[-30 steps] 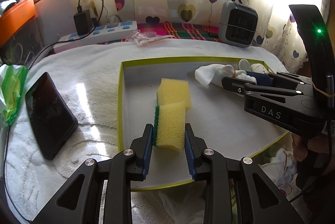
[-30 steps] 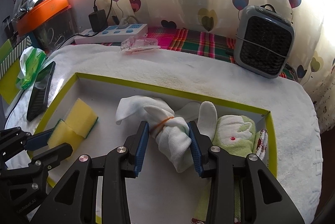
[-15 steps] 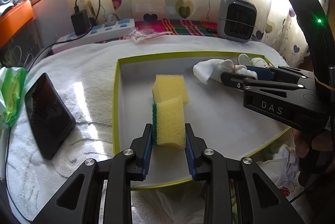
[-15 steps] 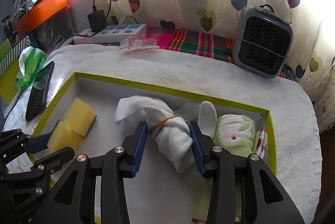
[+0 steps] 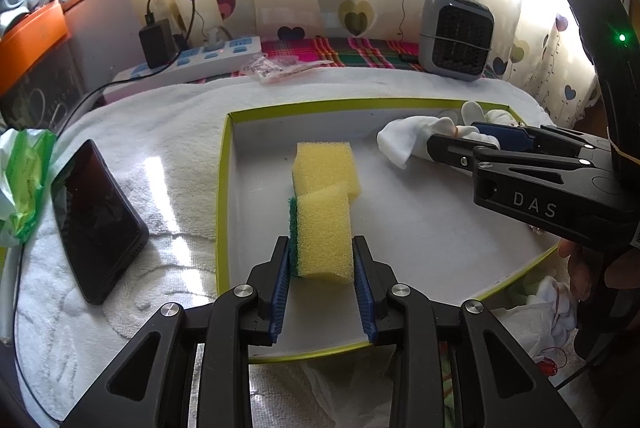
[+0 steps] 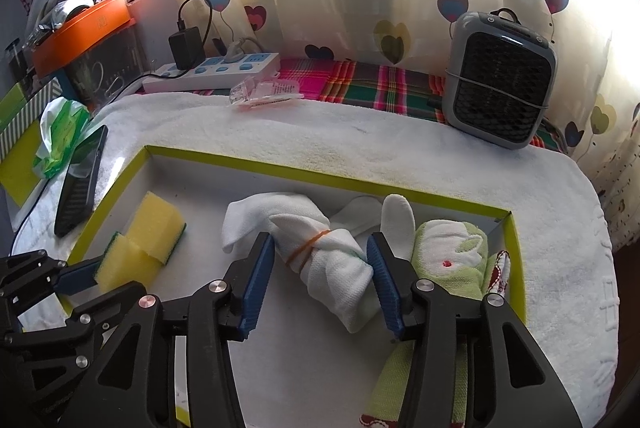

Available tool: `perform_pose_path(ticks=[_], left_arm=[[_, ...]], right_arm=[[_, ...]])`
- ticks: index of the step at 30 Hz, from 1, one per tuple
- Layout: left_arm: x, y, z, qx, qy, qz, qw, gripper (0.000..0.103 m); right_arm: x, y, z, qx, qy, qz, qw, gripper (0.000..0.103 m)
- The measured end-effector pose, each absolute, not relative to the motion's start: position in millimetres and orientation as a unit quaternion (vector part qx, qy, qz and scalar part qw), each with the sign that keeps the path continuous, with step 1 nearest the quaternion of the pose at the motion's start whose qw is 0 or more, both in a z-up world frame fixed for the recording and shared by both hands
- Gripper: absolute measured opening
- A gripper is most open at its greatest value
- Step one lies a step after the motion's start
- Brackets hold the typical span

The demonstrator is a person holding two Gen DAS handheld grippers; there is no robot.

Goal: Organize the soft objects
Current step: 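Carry the sock bundle into the box with right gripper while left carries the sponge, then open both grippers to release the sponge and sock bundle in the box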

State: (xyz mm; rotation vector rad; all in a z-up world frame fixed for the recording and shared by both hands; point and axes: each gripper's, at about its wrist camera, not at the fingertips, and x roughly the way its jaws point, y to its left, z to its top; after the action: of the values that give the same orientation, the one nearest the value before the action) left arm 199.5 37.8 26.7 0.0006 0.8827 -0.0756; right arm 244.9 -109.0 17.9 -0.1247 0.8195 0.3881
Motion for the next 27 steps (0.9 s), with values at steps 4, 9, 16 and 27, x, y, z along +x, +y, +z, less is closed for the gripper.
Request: perform_pose_path(ticks=[4, 9, 16, 27], left_arm=[[199, 37, 26, -0.001, 0.427, -0.037, 0.903, 0.034], [197, 38, 28, -0.005, 0.426, -0.036, 0.904, 0.036], [193, 40, 32, -0.009, 0.422, -0.028, 0.906, 0.042], [178, 42, 41, -0.016, 0.415, -0.023, 0.909, 0.043]], right_arm=[[243, -109, 19, -0.059, 0.392, 0.19, 0.898, 0.054], [241, -109, 21, -0.057, 0.388, 0.192, 0.9, 0.056], [235, -112, 23, -0.051, 0.384, 0.191, 0.902, 0.059], [219, -121, 32, -0.037, 0.376, 0.19, 0.906, 0.059]])
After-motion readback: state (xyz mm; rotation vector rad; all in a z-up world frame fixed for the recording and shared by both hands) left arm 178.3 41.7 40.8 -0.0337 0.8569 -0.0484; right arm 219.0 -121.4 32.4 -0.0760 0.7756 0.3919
